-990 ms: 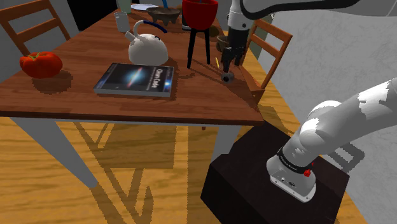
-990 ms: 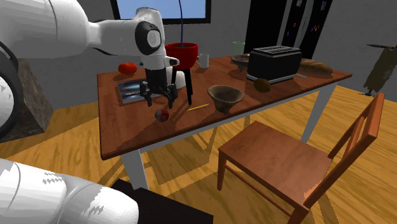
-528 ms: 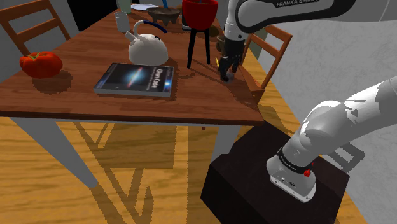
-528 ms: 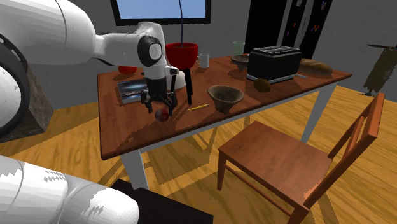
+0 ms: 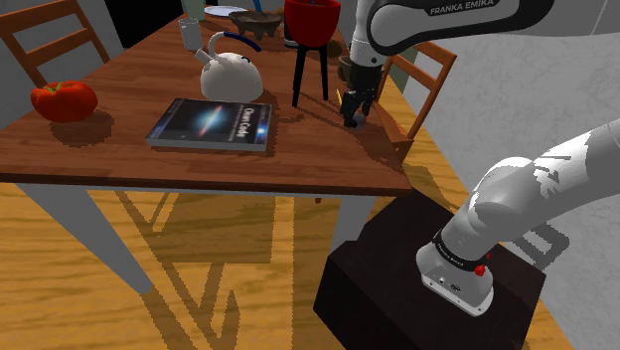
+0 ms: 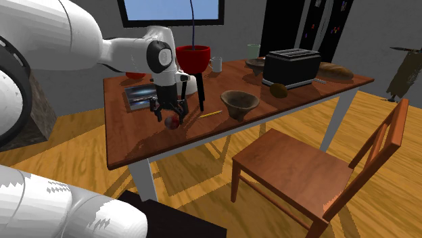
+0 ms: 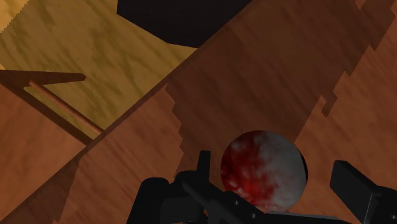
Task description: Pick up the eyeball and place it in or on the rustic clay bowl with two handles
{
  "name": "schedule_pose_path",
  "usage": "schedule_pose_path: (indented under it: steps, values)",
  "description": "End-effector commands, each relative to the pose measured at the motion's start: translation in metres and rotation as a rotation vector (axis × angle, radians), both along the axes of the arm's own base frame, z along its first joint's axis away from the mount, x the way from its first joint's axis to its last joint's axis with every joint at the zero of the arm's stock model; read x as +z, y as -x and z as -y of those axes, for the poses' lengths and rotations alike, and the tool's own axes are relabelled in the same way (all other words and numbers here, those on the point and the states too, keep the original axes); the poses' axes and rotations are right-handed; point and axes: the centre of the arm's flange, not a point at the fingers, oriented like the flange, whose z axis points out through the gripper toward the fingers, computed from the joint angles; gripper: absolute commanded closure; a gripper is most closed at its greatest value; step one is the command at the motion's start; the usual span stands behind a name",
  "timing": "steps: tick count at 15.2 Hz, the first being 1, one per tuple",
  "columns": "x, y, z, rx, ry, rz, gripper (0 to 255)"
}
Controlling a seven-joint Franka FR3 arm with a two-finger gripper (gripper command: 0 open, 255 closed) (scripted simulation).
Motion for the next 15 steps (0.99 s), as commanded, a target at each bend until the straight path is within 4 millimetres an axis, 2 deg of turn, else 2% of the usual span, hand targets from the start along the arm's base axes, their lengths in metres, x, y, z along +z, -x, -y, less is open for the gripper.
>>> schedule_pose_path:
  steps: [1,10,15]
  values:
    - [0.0,0.0,0.0,0.0,0.0,0.0,255]
    - [0.0,0.0,0.0,0.0,0.0,0.0,255]
    - [0.026,0.0,0.0,0.0,0.0,0.0,255]
